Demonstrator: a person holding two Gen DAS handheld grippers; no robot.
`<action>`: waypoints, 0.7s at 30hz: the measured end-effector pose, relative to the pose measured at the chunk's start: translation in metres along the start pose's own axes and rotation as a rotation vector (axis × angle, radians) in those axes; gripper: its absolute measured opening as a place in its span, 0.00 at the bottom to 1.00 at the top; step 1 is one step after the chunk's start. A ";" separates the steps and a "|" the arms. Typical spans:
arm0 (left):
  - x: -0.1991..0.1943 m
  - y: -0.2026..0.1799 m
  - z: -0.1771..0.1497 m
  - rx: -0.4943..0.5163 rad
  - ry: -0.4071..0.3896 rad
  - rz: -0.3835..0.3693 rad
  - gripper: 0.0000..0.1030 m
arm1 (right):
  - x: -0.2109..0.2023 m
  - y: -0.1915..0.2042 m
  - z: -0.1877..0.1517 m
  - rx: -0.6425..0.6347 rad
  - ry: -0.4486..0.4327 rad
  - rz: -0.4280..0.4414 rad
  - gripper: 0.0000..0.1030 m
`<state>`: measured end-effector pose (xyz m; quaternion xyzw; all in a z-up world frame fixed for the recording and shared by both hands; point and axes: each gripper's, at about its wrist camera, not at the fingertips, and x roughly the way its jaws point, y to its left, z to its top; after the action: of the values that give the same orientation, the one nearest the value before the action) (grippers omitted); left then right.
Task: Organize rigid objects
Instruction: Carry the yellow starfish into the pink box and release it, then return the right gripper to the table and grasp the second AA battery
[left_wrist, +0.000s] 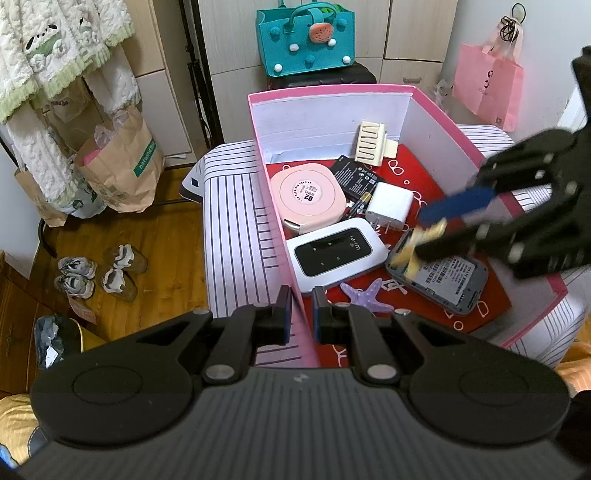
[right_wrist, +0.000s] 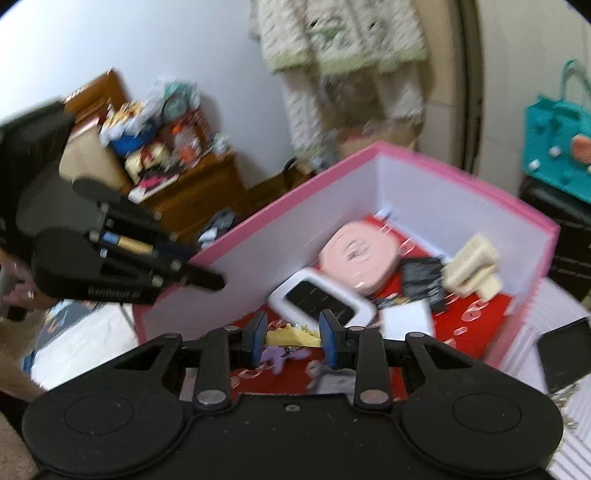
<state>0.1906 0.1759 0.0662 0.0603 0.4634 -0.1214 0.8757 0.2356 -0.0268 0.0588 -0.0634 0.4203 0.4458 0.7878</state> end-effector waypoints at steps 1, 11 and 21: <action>0.000 0.000 0.000 0.000 0.000 0.000 0.10 | 0.005 0.002 -0.001 -0.004 0.023 0.013 0.35; -0.001 0.001 0.000 -0.013 -0.001 -0.005 0.10 | -0.002 -0.003 -0.011 0.059 0.056 0.050 0.36; -0.001 0.000 0.000 -0.021 -0.004 -0.001 0.10 | -0.096 -0.031 -0.036 0.169 -0.208 -0.114 0.41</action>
<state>0.1898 0.1766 0.0671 0.0506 0.4632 -0.1173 0.8770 0.2136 -0.1251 0.0966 0.0261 0.3683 0.3674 0.8536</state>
